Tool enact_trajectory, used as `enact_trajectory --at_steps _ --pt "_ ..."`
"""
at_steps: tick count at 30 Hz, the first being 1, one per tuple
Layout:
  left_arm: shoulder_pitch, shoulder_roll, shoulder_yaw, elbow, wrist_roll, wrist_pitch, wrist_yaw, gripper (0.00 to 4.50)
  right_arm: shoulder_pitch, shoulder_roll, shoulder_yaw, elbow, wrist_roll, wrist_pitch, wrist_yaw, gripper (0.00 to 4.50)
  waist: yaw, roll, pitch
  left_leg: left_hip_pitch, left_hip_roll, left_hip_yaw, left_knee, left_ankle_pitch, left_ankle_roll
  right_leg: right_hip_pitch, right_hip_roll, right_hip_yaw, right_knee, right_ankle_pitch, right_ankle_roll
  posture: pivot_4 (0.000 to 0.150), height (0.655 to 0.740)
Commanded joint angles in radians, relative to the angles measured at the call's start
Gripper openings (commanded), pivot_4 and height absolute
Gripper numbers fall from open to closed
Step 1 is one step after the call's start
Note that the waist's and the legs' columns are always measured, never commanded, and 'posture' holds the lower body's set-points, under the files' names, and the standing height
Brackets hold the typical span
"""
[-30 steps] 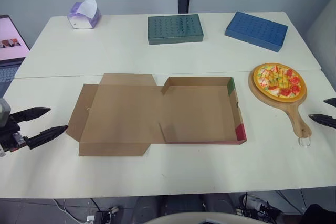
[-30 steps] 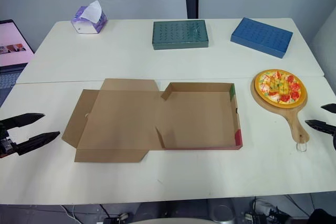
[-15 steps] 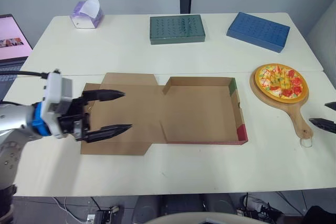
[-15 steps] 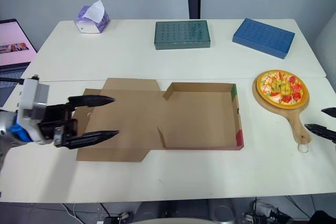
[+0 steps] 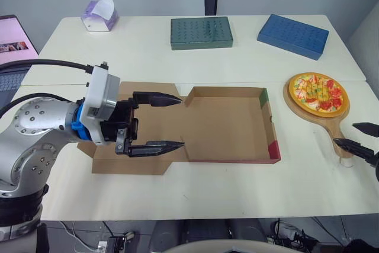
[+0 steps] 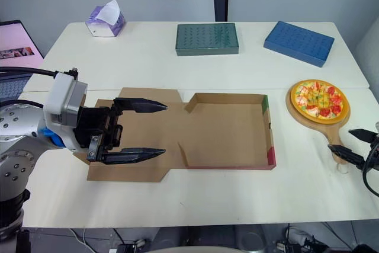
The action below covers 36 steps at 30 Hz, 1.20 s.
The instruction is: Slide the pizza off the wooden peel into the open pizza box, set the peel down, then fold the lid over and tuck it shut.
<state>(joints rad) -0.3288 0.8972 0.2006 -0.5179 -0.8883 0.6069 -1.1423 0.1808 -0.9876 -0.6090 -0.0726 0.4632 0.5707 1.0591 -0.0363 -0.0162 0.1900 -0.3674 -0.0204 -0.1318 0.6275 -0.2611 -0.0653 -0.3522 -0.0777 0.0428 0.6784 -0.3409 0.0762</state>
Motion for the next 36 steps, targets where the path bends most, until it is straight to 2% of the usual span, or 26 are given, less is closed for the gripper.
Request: enact_trajectory --at_steps 1,5,9,18,24,36 --pt "-0.017 -0.005 -0.003 -0.009 -0.010 -0.003 0.007 4.50 -0.014 -0.003 -0.019 -0.055 0.007 0.022 -0.042 4.49 0.001 0.000 0.000 0.000 0.000 0.000 0.000 0.000 0.000 0.000 0.000 0.000 0.000 0.000 0.000 0.150 0.7400" --pt "-0.016 -0.014 -0.002 -0.011 -0.017 0.000 0.015 4.50 -0.020 -0.004 0.012 -0.085 -0.022 0.034 -0.093 4.49 0.003 0.000 0.000 0.000 0.000 0.000 0.000 0.000 0.000 0.000 0.000 0.000 0.000 0.000 0.000 0.150 0.7400" --pt "-0.012 -0.016 -0.003 -0.012 -0.015 -0.001 0.016 4.50 -0.024 -0.022 0.047 -0.111 -0.045 0.128 -0.166 4.49 0.004 0.000 0.000 0.000 0.000 0.000 0.000 0.000 0.000 0.000 0.000 0.000 0.000 0.000 0.000 0.150 0.7400" --pt "0.005 -0.019 -0.024 -0.019 0.002 -0.014 0.007 4.50 -0.149 -0.030 0.142 -0.085 -0.084 0.263 -0.284 4.49 0.004 0.000 0.000 -0.001 0.000 -0.001 0.000 0.000 0.000 0.000 0.000 0.000 0.000 0.000 0.000 0.150 0.7400" --pt "0.001 -0.024 -0.036 -0.019 0.003 -0.015 0.013 4.50 -0.279 -0.031 0.223 0.047 -0.129 0.314 -0.351 4.49 0.004 0.000 0.000 -0.001 0.000 -0.001 0.000 0.000 0.000 -0.001 0.000 0.000 0.000 0.000 0.000 0.150 0.7400" --pt "0.015 -0.033 -0.036 -0.028 0.003 -0.017 0.027 4.50 -0.408 -0.023 0.360 0.286 -0.152 0.298 -0.278 4.49 0.002 -0.001 0.000 -0.001 0.000 -0.001 0.000 0.000 0.000 -0.001 0.000 0.000 0.000 0.000 0.000 0.150 0.7400"
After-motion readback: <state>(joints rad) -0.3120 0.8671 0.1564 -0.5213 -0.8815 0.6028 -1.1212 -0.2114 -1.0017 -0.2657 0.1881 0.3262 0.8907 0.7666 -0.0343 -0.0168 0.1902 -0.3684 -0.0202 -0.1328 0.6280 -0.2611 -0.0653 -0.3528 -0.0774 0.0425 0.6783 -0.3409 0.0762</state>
